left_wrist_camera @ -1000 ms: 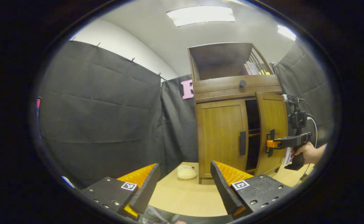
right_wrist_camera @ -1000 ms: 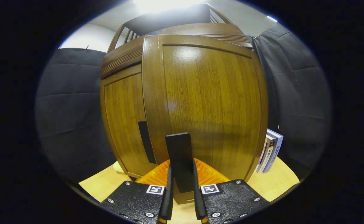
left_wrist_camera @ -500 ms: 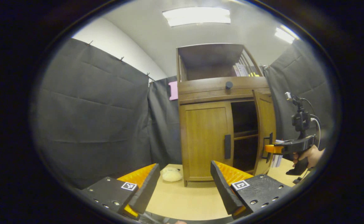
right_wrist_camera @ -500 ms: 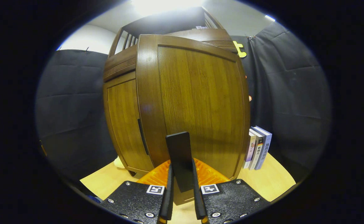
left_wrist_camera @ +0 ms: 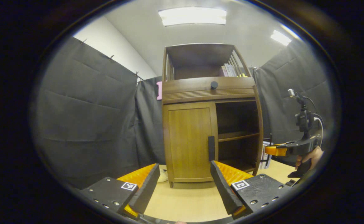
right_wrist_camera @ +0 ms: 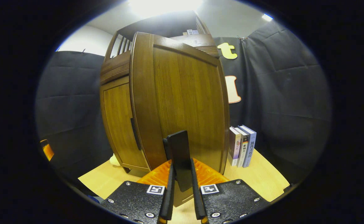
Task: Open the right door of the double-door shoe cabinet with the right hand, and open the left door with the left hand.
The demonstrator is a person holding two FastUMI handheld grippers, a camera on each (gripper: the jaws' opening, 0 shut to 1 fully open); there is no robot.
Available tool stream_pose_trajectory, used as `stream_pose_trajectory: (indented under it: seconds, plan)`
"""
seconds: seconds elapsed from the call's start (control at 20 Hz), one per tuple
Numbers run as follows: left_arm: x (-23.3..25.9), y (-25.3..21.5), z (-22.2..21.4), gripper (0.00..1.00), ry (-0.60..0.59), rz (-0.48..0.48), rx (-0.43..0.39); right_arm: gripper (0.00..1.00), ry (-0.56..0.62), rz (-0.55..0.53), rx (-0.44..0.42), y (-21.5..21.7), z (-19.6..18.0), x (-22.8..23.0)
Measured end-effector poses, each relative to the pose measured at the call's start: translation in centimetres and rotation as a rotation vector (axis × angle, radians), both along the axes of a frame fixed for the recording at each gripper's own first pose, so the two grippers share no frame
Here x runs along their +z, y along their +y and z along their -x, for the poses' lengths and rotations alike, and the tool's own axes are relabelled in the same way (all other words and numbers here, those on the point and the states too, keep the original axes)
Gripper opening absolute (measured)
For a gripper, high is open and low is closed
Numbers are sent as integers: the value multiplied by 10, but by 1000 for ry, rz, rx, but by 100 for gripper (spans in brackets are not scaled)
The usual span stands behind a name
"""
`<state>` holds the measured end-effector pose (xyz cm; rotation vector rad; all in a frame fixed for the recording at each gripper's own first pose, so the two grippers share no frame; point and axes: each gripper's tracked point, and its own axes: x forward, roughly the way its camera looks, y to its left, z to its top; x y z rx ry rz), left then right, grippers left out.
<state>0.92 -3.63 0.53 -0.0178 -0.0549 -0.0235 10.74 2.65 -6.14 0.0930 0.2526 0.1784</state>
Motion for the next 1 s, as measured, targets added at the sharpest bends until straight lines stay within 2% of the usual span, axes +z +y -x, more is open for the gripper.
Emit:
stream_pose_trajectory:
  seconds: [0.45,0.7,0.8,0.85,0.9,0.95,1.0]
  plan:
    - [2,-32,-22,94,7,-5,-79,26,3,10,-34,-39,24,-3]
    - [4,-41,-26,94,6,2,-115,25,9,7,-72,-63,32,-6]
    - [4,-44,-25,94,11,7,-127,25,2,49,-115,-83,32,-9]
    - [5,-46,-24,94,10,9,-132,22,4,50,-129,-91,31,-10]
    - [4,-48,-23,94,8,9,-136,23,9,45,-144,-99,31,-11]
    - [4,-50,-24,94,8,8,-141,13,15,36,-160,-107,32,-12]
    - [3,-50,-26,94,9,6,-145,14,17,32,-178,-115,33,-12]
